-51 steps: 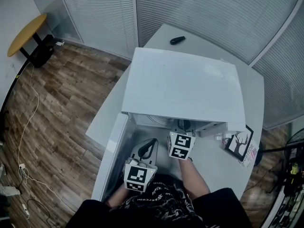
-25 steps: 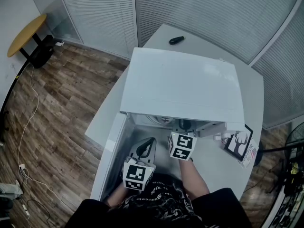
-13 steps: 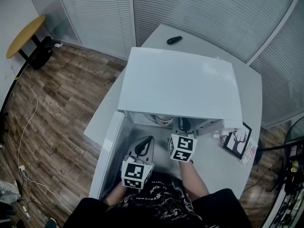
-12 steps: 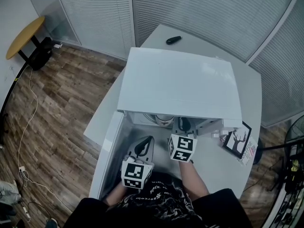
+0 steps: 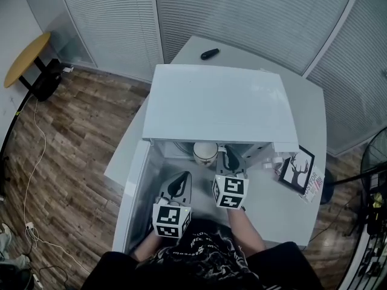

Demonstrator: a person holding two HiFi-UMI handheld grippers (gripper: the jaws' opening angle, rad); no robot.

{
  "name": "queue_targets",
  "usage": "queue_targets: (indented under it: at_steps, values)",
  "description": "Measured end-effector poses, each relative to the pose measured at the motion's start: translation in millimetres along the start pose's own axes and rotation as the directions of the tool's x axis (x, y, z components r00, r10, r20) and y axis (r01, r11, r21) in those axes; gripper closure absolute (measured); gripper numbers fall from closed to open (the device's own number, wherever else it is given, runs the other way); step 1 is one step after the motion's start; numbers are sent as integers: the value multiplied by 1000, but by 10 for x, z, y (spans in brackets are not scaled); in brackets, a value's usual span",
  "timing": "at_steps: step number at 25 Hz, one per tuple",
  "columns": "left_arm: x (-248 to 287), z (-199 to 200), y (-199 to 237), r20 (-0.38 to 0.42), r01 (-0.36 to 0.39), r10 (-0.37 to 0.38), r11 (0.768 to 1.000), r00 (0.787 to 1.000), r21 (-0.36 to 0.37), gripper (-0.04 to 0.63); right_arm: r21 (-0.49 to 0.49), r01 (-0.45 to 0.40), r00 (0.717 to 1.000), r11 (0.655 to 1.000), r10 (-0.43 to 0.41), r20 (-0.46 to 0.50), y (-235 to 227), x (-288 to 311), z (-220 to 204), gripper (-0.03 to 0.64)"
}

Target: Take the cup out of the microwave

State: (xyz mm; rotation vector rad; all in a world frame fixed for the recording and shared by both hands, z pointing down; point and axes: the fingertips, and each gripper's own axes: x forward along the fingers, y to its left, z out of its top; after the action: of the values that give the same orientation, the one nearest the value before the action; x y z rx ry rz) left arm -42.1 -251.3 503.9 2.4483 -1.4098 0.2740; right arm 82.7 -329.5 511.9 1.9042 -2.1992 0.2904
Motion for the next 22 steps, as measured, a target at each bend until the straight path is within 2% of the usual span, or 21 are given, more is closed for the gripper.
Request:
queue_targets:
  at_steps: [6, 22]
  values:
    - [-63, -13, -74, 1, -8, 8, 1000, 1000, 20, 589, 15, -3, 1000, 1000, 2, 13, -39, -166, 16, 573]
    - [-261, 32, -255, 32, -84, 85, 996, 996, -18, 589, 24, -51, 998, 998, 51, 21, -129, -602, 43, 572]
